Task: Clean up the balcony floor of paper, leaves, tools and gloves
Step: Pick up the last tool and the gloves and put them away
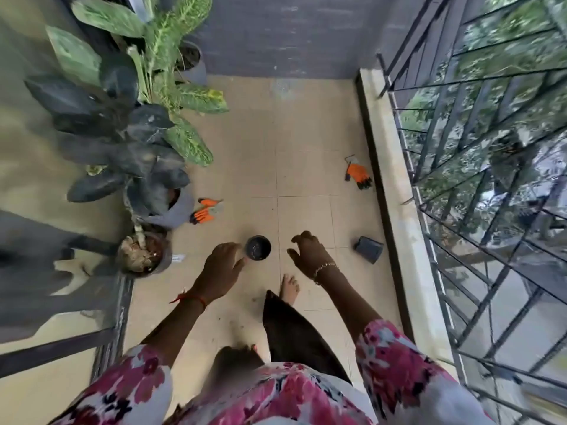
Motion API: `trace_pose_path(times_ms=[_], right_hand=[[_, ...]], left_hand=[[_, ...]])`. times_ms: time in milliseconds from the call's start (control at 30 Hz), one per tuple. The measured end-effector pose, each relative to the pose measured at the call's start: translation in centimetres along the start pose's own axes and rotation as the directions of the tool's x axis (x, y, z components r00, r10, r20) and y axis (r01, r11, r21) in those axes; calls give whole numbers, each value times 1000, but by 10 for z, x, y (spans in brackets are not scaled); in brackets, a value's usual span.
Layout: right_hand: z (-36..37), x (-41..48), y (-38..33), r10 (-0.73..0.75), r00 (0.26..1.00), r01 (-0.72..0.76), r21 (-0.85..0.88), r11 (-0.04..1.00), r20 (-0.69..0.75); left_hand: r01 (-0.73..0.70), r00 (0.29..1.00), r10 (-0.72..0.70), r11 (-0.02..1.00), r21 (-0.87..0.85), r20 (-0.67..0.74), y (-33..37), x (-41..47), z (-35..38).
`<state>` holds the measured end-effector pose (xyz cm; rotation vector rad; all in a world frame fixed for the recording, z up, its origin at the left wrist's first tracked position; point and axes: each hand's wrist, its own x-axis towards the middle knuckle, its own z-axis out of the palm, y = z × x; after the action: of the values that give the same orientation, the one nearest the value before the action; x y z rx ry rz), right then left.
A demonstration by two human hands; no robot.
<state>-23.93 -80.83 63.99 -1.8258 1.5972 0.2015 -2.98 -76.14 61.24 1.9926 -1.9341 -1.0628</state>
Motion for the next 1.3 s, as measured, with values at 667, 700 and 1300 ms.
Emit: trace_pose_path(times_ms=[667, 700, 1300], right_hand=[[-49, 244, -55, -37, 994, 20, 160, 987, 102], [-41, 262, -58, -19, 995, 0, 186, 983, 100], [315, 684, -5, -356, 878, 393, -56, 918, 320]], left_hand=[[281, 960, -269, 926, -253, 80, -49, 192, -51], [318, 948, -298, 911, -261, 111, -60, 205, -46], [226, 470, -723, -456, -861, 507, -413, 472, 220]])
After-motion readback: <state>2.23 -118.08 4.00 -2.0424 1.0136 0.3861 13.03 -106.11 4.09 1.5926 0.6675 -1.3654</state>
